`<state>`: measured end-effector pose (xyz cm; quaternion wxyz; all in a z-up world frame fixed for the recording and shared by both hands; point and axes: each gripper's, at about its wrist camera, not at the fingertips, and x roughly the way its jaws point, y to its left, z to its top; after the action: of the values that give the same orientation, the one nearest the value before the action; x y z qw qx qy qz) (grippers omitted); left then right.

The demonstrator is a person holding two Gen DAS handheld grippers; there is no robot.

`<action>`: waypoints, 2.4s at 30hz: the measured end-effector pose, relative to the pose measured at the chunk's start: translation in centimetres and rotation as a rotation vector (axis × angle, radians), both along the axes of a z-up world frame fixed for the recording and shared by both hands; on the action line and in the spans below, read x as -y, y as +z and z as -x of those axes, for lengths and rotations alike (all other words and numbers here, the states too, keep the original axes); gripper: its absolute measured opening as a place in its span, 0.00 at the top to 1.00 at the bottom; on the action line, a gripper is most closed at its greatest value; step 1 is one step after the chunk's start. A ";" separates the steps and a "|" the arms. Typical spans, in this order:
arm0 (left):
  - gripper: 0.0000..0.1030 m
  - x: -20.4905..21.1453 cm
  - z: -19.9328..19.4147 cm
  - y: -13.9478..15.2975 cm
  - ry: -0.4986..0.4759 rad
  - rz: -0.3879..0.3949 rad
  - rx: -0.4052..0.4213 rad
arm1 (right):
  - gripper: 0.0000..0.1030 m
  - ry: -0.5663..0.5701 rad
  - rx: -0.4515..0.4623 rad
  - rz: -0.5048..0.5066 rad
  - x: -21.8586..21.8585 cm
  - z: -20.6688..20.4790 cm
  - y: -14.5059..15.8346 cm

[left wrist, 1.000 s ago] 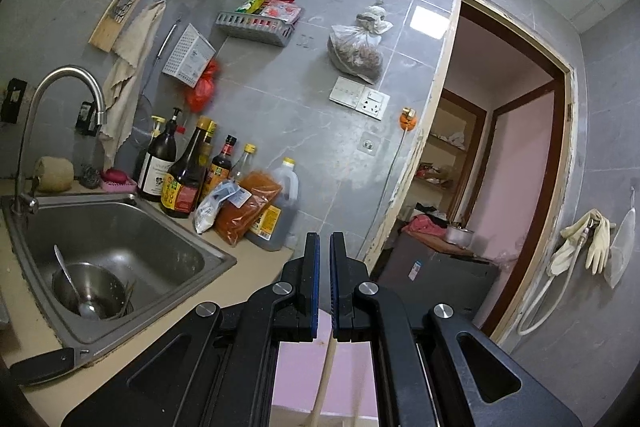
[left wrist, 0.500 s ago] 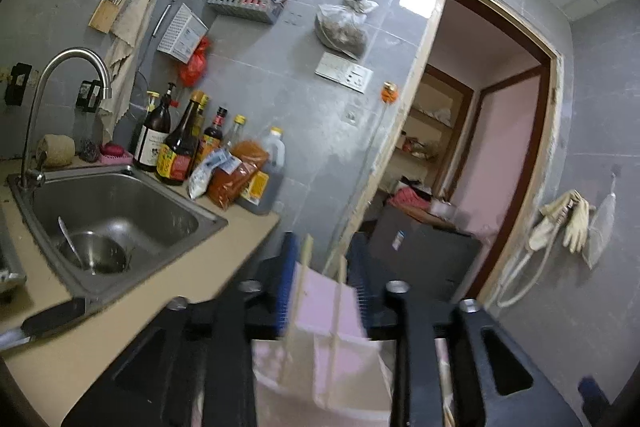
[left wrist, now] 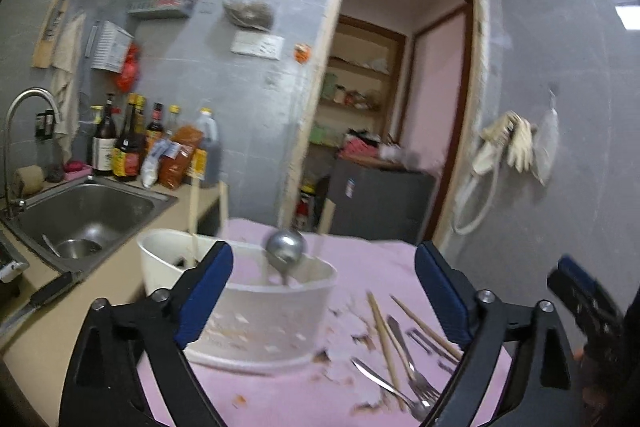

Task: Organize utensils
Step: 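Close the left gripper on the metal fork while the right gripper closes on a wooden chopstick, then lift the fork with the left tool while the right tool carries the chopstick over the caddy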

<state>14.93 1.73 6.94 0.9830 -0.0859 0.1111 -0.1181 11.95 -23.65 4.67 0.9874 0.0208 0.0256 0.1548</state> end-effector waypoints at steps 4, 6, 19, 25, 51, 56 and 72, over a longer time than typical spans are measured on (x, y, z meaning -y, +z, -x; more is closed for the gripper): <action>0.08 2.4 -0.2 -1.2 -0.058 -0.033 -0.057 | 0.00 -0.036 0.014 0.026 1.1 0.6 0.1; 0.08 3.4 -0.6 -1.9 -0.081 -0.049 -0.097 | 0.00 -0.052 0.005 0.040 1.6 0.5 -0.1; 0.10 8.1 -6.4 -8.3 -0.213 -0.158 -0.484 | 0.12 -0.022 -0.335 0.153 4.0 -6.9 -4.2; 0.43 9.0 -9.2 -10.6 -0.271 -0.143 -0.637 | 0.39 0.048 -0.542 0.150 4.3 -11.8 -6.2; 0.87 8.4 -15.7 -12.5 -0.338 0.035 -0.876 | 0.76 0.137 -0.980 0.182 1.6 -22.8 -10.9; 0.87 9.0 -15.8 -12.3 -0.323 0.027 -0.886 | 0.76 0.135 -0.984 0.203 1.2 -23.0 -10.9; 1.00 7.0 -11.8 -9.5 -0.364 0.103 -0.727 | 0.96 0.131 -0.899 0.058 3.3 -19.7 -9.5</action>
<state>26.69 -5.26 -2.61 0.8372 -0.1500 0.4587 -0.2574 31.63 -26.95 -4.80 0.8666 0.0566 0.4573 0.1918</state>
